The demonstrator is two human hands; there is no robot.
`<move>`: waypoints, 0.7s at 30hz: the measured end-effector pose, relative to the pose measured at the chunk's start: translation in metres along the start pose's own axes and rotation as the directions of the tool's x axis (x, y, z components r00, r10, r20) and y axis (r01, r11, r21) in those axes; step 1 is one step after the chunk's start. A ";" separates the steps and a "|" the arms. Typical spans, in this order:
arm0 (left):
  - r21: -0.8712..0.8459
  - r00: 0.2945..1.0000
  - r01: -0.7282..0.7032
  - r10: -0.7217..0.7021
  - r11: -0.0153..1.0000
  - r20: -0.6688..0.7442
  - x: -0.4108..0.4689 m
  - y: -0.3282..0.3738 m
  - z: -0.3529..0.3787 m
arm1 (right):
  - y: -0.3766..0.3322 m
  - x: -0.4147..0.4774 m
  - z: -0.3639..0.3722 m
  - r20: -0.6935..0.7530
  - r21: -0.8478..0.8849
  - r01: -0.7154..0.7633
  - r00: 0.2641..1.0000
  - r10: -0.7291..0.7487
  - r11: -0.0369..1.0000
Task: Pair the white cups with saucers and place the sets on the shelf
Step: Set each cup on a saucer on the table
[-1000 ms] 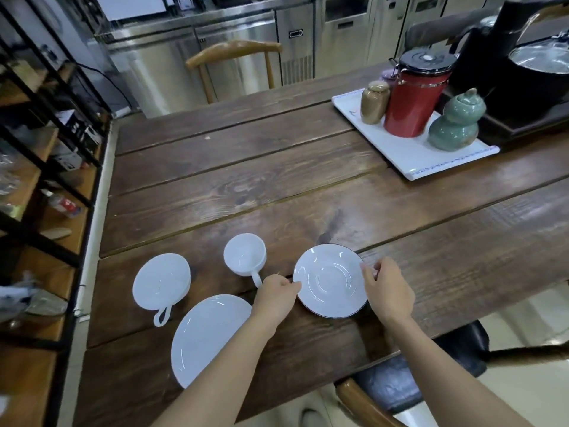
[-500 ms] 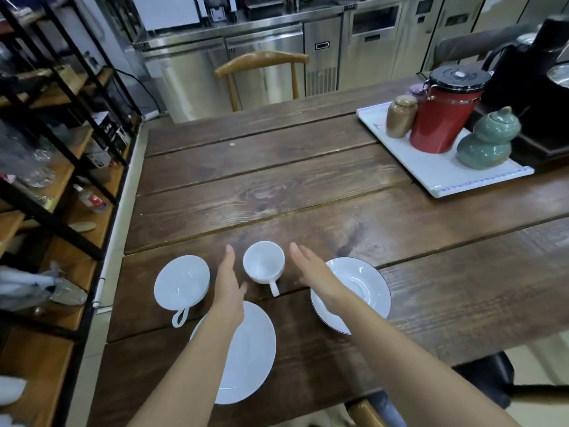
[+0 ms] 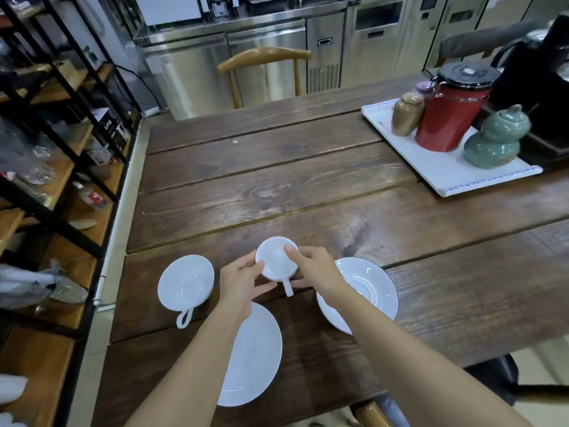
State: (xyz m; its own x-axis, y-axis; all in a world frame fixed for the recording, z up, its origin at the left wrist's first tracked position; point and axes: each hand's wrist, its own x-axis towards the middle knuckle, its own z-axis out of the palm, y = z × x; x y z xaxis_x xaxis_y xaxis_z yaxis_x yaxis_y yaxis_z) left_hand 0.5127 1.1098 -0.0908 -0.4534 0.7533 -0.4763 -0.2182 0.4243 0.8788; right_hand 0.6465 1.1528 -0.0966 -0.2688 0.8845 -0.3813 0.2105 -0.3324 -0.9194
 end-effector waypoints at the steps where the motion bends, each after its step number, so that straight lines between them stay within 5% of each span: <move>1: 0.008 1.000 -0.020 0.020 1.000 0.004 -0.001 0.001 0.006 | 0.000 -0.003 -0.005 -0.085 -0.014 0.048 0.995 -0.049 0.999; 8: -0.053 0.982 -0.013 0.023 0.999 0.189 -0.021 0.004 0.062 | 0.014 -0.022 -0.064 -0.435 -0.041 0.095 0.894 -0.104 0.995; 21: 0.027 0.961 0.120 -0.123 0.992 0.249 -0.044 -0.029 0.094 | 0.050 -0.055 -0.097 -0.537 -0.101 -0.026 0.843 -0.033 0.995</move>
State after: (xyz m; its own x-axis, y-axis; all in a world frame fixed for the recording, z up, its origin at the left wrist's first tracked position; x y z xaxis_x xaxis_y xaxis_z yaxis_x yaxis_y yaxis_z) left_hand 0.6204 1.1115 -0.0974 -0.1936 0.7967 -0.5725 -0.2477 0.5249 0.8143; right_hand 0.7627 1.1193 -0.1119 0.2715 0.9323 -0.2390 0.3116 -0.3201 -0.8947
